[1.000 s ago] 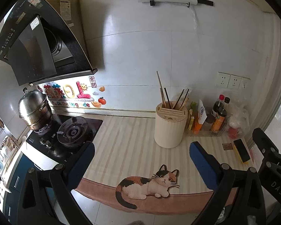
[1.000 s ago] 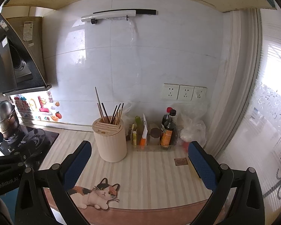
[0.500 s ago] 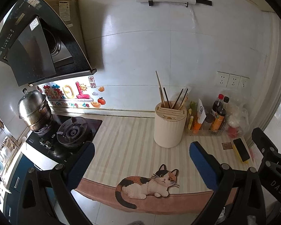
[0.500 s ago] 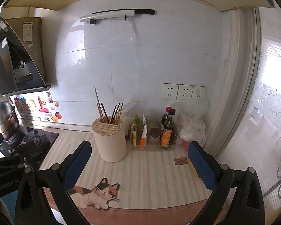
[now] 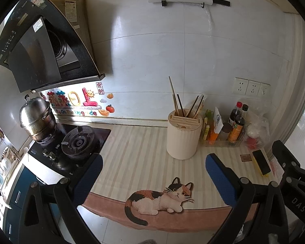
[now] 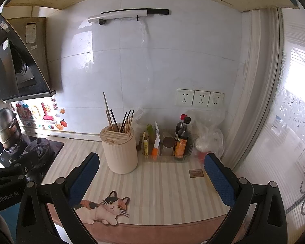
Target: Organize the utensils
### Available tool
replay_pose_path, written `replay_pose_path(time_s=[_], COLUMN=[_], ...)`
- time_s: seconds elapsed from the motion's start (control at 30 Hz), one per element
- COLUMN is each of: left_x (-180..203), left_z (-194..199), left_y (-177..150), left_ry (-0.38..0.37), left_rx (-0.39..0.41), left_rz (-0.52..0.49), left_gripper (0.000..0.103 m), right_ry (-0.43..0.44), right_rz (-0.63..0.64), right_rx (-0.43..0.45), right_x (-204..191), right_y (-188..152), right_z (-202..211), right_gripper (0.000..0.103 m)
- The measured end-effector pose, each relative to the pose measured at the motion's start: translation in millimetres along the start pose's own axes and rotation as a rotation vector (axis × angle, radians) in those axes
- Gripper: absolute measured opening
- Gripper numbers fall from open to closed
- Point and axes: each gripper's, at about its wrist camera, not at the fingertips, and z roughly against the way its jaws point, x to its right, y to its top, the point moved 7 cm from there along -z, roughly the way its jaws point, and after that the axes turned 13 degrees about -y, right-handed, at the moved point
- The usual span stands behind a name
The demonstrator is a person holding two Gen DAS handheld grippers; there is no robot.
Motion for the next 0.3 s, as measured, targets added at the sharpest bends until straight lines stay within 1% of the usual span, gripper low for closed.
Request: replay_pose_path(time_s=[0.3], left_x=[-1.3], left_z=[6.6], left_y=[-5.9], left_ry=[-0.004], left_rx=[0.006], left_rz=[0.009], left_gripper=[0.103], right_ry=[-0.005], right_rz=[0.006], right_rx=[0.0], right_x=[0.9], right_y=[-3.1], right_z=[1.9], right_gripper=[0.103])
